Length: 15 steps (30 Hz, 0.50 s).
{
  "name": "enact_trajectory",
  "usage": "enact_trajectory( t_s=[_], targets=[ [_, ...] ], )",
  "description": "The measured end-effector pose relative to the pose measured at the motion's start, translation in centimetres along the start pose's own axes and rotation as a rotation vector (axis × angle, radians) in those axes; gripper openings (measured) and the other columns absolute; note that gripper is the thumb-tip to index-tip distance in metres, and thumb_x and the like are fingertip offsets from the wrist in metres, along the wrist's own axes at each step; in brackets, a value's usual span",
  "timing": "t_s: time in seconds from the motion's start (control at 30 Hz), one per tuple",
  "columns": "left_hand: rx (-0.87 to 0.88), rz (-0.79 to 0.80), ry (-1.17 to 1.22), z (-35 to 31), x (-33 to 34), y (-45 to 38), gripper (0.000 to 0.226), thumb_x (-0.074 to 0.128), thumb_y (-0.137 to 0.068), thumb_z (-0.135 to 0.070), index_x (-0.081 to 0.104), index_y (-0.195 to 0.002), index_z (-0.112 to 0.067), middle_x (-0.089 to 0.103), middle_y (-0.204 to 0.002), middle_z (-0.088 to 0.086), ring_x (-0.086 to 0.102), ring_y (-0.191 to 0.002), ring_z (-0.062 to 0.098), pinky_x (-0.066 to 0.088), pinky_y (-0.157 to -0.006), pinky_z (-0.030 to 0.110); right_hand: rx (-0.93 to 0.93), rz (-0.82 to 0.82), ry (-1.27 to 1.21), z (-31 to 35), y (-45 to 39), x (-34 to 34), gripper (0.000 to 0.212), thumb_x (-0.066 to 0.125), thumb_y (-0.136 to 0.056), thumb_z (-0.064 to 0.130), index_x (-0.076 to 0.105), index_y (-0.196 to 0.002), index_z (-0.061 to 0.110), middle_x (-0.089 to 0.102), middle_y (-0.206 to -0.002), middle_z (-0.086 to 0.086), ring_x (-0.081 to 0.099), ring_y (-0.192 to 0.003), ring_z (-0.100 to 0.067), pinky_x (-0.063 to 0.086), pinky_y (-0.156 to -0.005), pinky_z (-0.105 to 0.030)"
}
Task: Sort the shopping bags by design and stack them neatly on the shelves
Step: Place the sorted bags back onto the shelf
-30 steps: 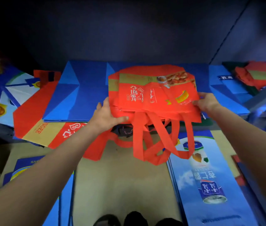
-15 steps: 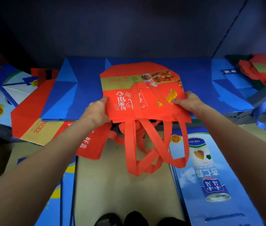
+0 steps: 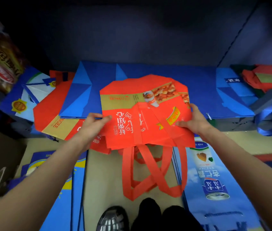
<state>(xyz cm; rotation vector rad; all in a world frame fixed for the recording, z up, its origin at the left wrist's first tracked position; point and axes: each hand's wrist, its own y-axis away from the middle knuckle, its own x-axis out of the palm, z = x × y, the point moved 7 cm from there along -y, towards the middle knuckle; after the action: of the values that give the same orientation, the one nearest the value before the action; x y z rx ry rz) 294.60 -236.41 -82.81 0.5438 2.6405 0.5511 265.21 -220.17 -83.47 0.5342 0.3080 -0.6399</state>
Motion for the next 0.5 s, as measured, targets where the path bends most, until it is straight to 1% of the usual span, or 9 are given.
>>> enact_trajectory(
  t_s=[0.03,0.07,0.13,0.2,0.23,0.3,0.37,0.43,0.5],
  targets=[
    [-0.028,-0.033,0.023,0.5,-0.3,0.1,0.038,0.068,-0.083,-0.033,0.046,-0.111,-0.019,0.060,-0.107,0.012,0.054,-0.071,0.017,0.044,-0.064,0.031,0.004,0.032,0.023,-0.6,1.1,0.3,0.088,0.075,-0.074,0.002,0.022,-0.143,0.015,0.054,-0.125,-0.007,0.055,-0.107,-0.023,0.045,-0.094,-0.038],
    [-0.047,-0.035,0.031,0.9,-0.2,0.3,0.039,0.068,-0.083,-0.031,0.043,-0.112,-0.020,0.059,-0.106,0.012,0.055,-0.073,0.019,0.046,-0.067,0.033,0.016,0.070,0.050,-1.3,2.1,0.5,0.089,0.075,-0.075,0.002,0.020,-0.144,0.014,0.054,-0.125,-0.007,0.055,-0.106,-0.022,0.045,-0.092,-0.036],
    [-0.048,0.002,0.063,1.4,0.5,0.6,0.054,0.068,-0.084,-0.022,0.036,-0.127,-0.020,0.057,-0.114,0.010,0.058,-0.086,0.022,0.048,-0.078,0.037,0.028,0.130,0.100,-2.2,3.6,0.9,0.089,0.075,-0.075,0.002,0.019,-0.144,0.013,0.053,-0.121,-0.003,0.055,-0.101,-0.019,0.044,-0.087,-0.031],
    [-0.035,0.018,0.118,1.4,1.3,0.9,0.070,0.065,-0.087,-0.015,0.021,-0.141,-0.020,0.055,-0.120,0.005,0.058,-0.102,0.023,0.047,-0.092,0.040,0.020,0.088,0.058,-2.3,3.8,0.6,0.089,0.075,-0.075,0.003,0.019,-0.144,0.013,0.056,-0.117,-0.005,0.056,-0.095,-0.020,0.045,-0.083,-0.031],
    [-0.023,-0.002,0.147,1.3,1.5,1.0,0.072,0.064,-0.087,-0.012,0.019,-0.143,-0.020,0.055,-0.121,0.004,0.058,-0.106,0.024,0.046,-0.095,0.042,0.034,0.036,-0.011,-2.2,3.5,0.3,0.090,0.074,-0.076,0.004,0.017,-0.146,0.013,0.057,-0.113,-0.006,0.057,-0.094,-0.021,0.046,-0.081,-0.032],
    [-0.019,-0.069,0.208,1.2,1.5,0.7,0.063,0.065,-0.086,-0.011,0.027,-0.136,-0.016,0.057,-0.120,0.007,0.059,-0.106,0.026,0.047,-0.096,0.046,0.046,-0.054,-0.077,-1.9,2.8,-0.1,0.091,0.074,-0.078,0.007,0.016,-0.147,0.013,0.057,-0.117,-0.007,0.058,-0.099,-0.024,0.047,-0.087,-0.037],
    [-0.038,-0.113,0.256,1.0,1.4,0.8,0.050,0.064,-0.085,-0.010,0.036,-0.126,-0.016,0.059,-0.119,0.010,0.060,-0.105,0.028,0.048,-0.094,0.049,-0.021,-0.084,0.028,-1.2,2.4,-0.1,0.082,0.074,-0.076,0.007,0.026,-0.143,0.013,0.056,-0.122,-0.009,0.057,-0.108,-0.028,0.045,-0.095,-0.045],
    [0.030,-0.121,0.274,0.0,1.4,1.2,0.049,0.060,-0.084,-0.003,0.038,-0.126,-0.019,0.059,-0.117,0.009,0.060,-0.101,0.026,0.049,-0.091,0.044,-0.104,-0.127,0.054,-0.6,2.7,-0.4,0.073,0.071,-0.078,0.003,0.031,-0.138,0.013,0.056,-0.106,0.001,0.056,-0.103,-0.026,0.045,-0.094,-0.046],
    [0.191,-0.148,0.252,-2.0,1.3,2.4,0.059,0.053,-0.083,0.007,0.034,-0.132,-0.018,0.057,-0.113,0.005,0.058,-0.096,0.021,0.049,-0.085,0.036,-0.168,-0.189,-0.024,-0.1,3.4,-1.6,0.070,0.068,-0.079,-0.001,0.031,-0.136,0.016,0.050,-0.091,0.010,0.055,-0.092,-0.021,0.048,-0.088,-0.042]
  ],
)
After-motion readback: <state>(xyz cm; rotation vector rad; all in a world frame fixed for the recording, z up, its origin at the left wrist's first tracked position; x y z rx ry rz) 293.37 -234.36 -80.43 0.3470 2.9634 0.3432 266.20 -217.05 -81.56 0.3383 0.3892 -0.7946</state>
